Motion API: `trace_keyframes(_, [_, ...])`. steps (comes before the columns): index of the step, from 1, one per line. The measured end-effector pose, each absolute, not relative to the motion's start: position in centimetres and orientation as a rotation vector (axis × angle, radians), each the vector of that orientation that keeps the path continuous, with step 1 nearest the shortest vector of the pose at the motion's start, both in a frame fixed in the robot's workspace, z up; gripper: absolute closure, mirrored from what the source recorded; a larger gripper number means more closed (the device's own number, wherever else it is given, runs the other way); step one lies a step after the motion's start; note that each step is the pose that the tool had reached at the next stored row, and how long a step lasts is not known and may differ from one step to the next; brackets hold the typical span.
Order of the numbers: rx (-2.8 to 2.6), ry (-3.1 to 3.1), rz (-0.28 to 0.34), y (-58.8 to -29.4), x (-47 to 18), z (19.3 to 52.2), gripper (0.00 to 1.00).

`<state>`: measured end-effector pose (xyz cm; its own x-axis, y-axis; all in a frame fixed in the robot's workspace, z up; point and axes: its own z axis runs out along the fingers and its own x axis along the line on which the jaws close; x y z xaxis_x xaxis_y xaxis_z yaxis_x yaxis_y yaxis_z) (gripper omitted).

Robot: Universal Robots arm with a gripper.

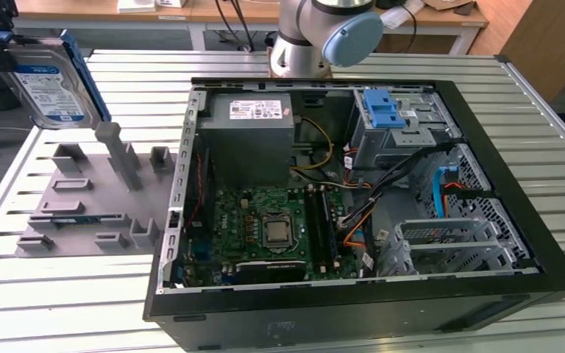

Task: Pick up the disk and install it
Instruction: 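Pick up the disk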

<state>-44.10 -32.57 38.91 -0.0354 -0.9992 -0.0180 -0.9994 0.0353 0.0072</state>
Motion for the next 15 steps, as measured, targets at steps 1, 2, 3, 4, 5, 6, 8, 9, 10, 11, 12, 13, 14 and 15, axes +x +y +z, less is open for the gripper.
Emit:
trace_keyframes(1, [-2.176, 2.255, 0.028, -32.57, -44.10, 38.94, 0.63])
trace_keyframes(2, [-2.176, 2.255, 0.028, -32.57, -44.10, 38.98, 0.63])
trace_keyframes(3, [-2.176, 2.255, 0.028, -32.57, -44.10, 39.00, 0.63])
trace_keyframes(4, [-2.176, 2.255, 0.028, -32.57, -44.10, 39.03, 0.63])
trace_keyframes(5, [-2.176, 2.255, 0.028, -32.57, -44.10, 39.07, 0.63])
trace_keyframes(6, [-2.176, 2.255, 0.028, -32.57, -44.10, 39.09, 0.63])
trace_keyframes(8, [-2.176, 2.255, 0.028, -32.57, -44.10, 39.15, 0.63])
trace_keyframes(9, [-2.176, 2.255, 0.028, -32.57, -44.10, 39.18, 0.63])
trace_keyframes(10, [-2.176, 2.255, 0.028, -32.57, -44.10, 39.21, 0.63])
trace_keyframes(11, [-2.176, 2.255, 0.028, -32.57, -44.10, 39.24, 0.63])
trace_keyframes(12, [-2.176, 2.255, 0.028, -32.57, -44.10, 39.28, 0.63])
trace_keyframes(13, [-2.176, 2.255, 0.028, -32.57, -44.10, 39.30, 0.63])
trace_keyframes(14, [-2.176, 2.255, 0.028, -32.57, -44.10, 39.36, 0.63])
trace_keyframes(15, [-2.176, 2.255, 0.028, -32.57, -44.10, 39.44, 0.63])
